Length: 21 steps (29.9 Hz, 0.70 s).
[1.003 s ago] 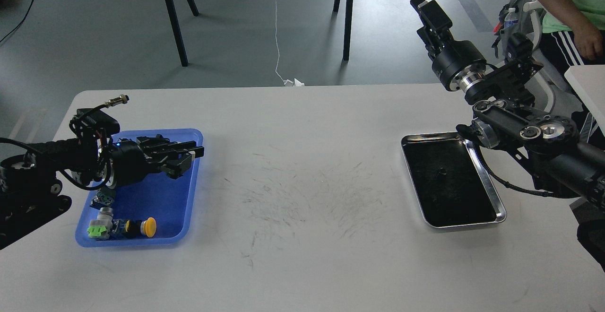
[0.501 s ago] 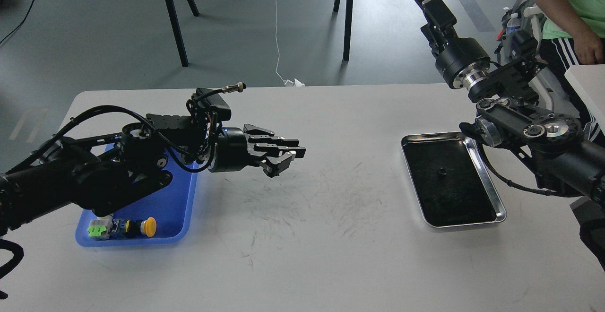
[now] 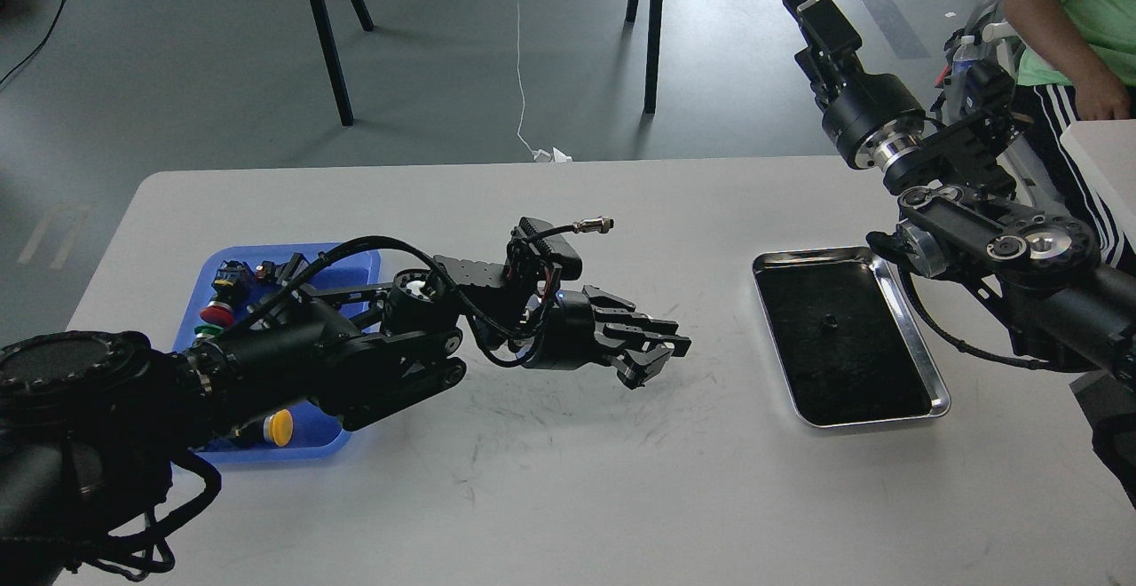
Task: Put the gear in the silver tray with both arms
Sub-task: 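Lift the gear and extend the left arm toward the silver tray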
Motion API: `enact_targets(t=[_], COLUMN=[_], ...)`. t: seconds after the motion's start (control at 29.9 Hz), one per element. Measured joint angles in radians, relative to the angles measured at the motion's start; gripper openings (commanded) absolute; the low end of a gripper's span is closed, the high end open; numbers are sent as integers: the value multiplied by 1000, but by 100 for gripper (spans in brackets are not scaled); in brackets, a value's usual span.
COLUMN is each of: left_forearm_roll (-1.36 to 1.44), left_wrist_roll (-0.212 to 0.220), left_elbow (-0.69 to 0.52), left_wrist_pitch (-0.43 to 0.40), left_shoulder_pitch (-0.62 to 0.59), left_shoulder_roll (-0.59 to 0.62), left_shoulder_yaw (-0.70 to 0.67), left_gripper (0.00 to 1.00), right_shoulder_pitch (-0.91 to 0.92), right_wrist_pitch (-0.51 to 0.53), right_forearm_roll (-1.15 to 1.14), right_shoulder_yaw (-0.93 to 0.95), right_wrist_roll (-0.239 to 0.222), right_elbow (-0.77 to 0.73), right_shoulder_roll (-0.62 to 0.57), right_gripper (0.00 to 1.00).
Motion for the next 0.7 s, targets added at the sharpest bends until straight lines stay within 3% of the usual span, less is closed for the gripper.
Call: enact_targets(t=[0.27,0.5,0.7], left_forearm_roll=[-1,-4,-15], left_wrist_roll=[0,0,0], left_elbow=[107,132,131], left_wrist_pitch=[12,20,20], left_shoulder_pitch=[19,27,28], left_shoulder_roll=[-59,-60,-59], left_shoulder_yaw=[1,1,-3], left_gripper=[21,22,32], right_shoulder_pitch=[-1,-1,-1], right_wrist_pitch=[3,3,2], right_forearm_roll=[0,0,-1], right_shoulder_yaw=[-3,-7,-10], right_wrist_roll=[0,0,0], right_elbow=[0,0,0], right_shoulder_roll=[-2,-1,-1], right_gripper=[94,94,94])
